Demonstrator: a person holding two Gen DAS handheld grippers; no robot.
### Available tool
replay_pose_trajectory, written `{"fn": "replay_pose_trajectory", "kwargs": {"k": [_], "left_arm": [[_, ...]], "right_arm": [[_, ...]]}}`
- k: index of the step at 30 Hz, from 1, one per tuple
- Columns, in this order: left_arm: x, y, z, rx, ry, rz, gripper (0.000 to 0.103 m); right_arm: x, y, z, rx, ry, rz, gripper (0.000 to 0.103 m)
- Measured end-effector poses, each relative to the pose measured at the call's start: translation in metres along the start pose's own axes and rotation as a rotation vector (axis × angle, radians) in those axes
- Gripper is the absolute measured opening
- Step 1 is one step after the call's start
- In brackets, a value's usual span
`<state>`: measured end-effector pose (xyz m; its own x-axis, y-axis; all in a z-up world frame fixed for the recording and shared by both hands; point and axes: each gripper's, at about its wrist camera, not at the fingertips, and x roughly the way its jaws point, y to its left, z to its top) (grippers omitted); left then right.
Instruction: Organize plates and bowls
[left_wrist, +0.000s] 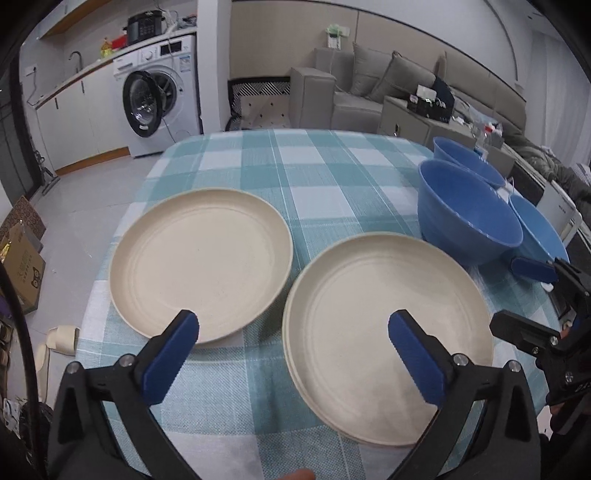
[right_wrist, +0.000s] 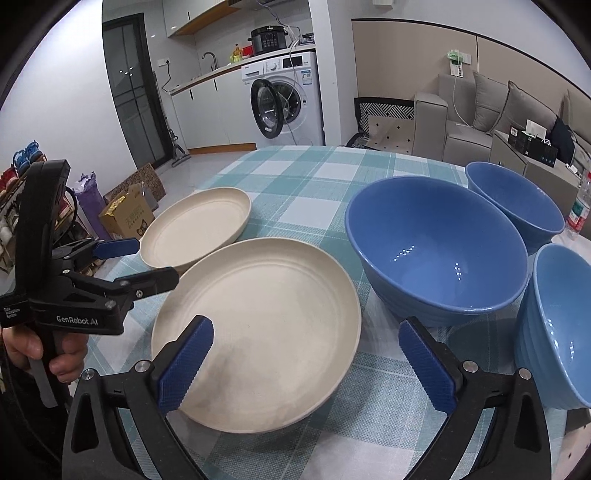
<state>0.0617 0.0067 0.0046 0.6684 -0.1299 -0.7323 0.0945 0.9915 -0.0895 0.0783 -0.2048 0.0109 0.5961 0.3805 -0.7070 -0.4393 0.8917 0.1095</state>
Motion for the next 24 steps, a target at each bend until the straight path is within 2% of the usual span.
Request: {"fn": "replay_pose_trajectory", "kwargs": {"k": [5,14,24], "left_arm": [[-0.005,0.006,0.003,-0.014,-0.021,0.015,0.103],[-0.015,0.027,0.010,-0.049,-0.068,0.090,0.103],[-0.025,0.053,0.019,-0.111,-0.105,0.105,0.103]], "right_arm": [[-0.005,0.002,0.001,0.000,-0.029,0.016,0.102],[-0.015,0.008,0.014,-0.003,-0.066,0.039,0.102],[-0.033,0.029,0.055,-0.045,-0.103,0.032,0.102]]}}
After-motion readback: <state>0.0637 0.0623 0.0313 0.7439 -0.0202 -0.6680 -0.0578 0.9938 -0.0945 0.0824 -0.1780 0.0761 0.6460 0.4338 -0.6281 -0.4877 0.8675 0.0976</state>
